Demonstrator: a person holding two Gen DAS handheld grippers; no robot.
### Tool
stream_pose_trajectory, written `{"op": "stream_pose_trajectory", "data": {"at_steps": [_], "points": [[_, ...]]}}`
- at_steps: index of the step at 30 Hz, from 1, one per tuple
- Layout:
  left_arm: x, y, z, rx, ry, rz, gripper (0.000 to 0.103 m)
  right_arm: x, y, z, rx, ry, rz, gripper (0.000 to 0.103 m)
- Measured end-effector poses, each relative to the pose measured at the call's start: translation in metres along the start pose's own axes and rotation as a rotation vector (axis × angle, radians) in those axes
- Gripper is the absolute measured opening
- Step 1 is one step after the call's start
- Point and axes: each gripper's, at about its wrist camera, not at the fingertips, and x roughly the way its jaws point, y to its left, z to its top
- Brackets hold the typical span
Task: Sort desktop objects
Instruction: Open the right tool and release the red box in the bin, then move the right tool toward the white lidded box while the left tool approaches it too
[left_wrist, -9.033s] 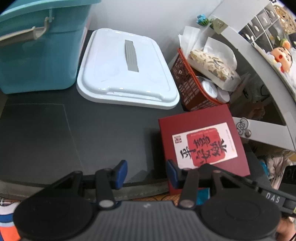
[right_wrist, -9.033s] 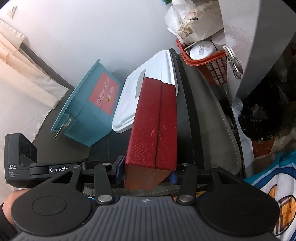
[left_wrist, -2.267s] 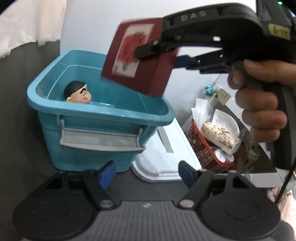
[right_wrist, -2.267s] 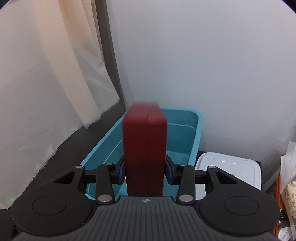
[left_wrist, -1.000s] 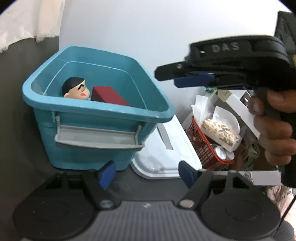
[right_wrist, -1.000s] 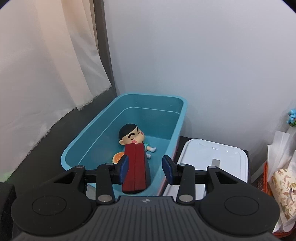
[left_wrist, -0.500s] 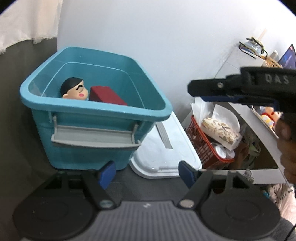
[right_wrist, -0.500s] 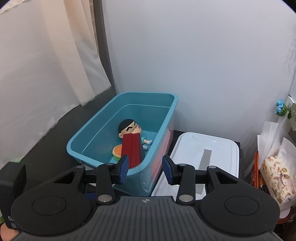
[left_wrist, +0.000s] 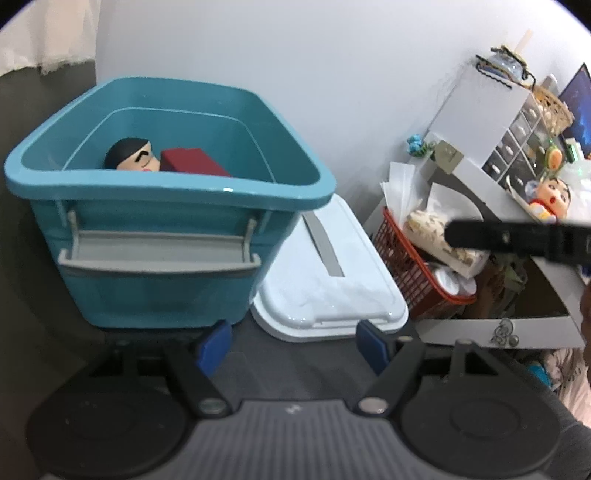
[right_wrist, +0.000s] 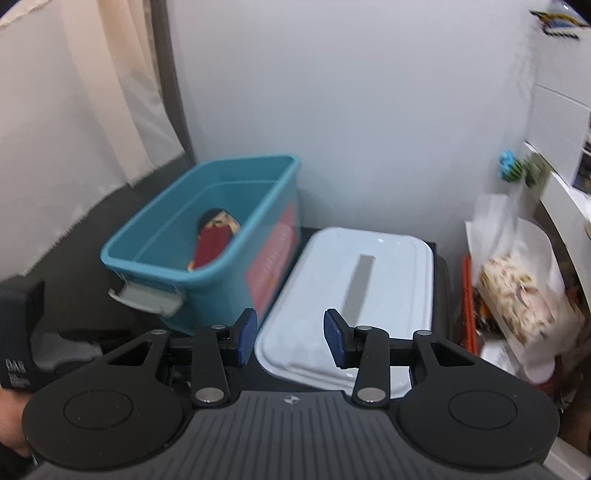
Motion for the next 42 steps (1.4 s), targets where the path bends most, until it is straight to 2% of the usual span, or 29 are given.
{"op": "stream_pose_trajectory", "data": {"at_steps": [8, 16, 26, 28, 35, 42], "points": [[0.018, -0.006, -0.001, 0.010, 0.035, 0.007, 0.077, 0.010, -0.025, -0.029, 0.029, 0.016, -0.031, 0.045], [0.035, -0.009, -0.004, 0.014, 0.045, 0.004, 0.077, 0.029, -0.058, -0.052, 0.077, 0.008, -0.100, 0.046], [0.056, -0.014, -0.007, 0.029, 0.054, -0.004, 0.077, 0.057, -0.076, -0.081, 0.133, -0.122, -0.197, 0.046], [0.056, -0.016, -0.007, 0.031, 0.054, -0.003, 0.077, 0.063, -0.080, -0.084, 0.169, -0.134, -0.225, 0.046], [0.063, -0.015, -0.006, 0.030, 0.048, 0.015, 0.077, 0.080, -0.085, -0.078, 0.214, -0.126, -0.239, 0.047], [0.074, -0.013, -0.006, 0.019, 0.068, 0.015, 0.077, 0.093, -0.084, -0.080, 0.188, -0.093, -0.256, 0.048]]}}
